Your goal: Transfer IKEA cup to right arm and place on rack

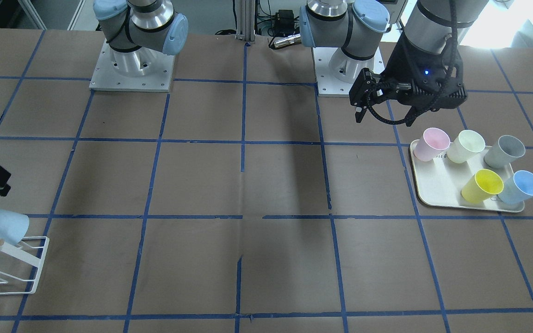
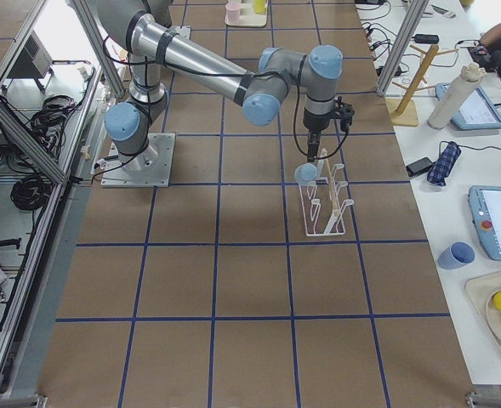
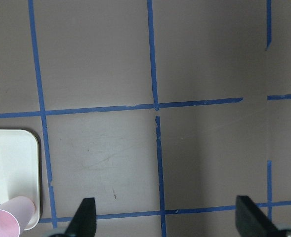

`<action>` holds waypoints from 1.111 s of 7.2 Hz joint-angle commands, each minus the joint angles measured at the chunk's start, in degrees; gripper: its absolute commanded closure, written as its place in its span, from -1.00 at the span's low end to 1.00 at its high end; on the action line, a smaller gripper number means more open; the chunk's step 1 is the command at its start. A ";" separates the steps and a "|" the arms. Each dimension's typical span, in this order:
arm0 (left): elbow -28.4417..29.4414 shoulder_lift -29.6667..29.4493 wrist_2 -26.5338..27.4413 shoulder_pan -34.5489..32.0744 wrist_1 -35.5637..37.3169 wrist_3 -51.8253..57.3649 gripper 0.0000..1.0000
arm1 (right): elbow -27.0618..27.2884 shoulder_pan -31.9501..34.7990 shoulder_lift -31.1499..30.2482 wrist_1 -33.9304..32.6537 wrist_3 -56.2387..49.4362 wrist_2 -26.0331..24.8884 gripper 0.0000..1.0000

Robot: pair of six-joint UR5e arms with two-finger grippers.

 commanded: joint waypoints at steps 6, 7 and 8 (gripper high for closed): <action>0.44 -0.21 0.06 -0.29 0.29 0.00 -1.00 | 1.08 22.65 -12.09 16.88 11.30 4.34 -1.00; 0.44 -0.29 0.06 -0.47 0.37 -0.17 -1.00 | 1.71 22.38 -12.02 16.64 11.22 4.43 -1.00; 0.35 -0.38 0.06 -0.55 0.38 -0.09 -1.00 | 1.71 22.38 -12.11 16.81 11.30 4.26 -1.00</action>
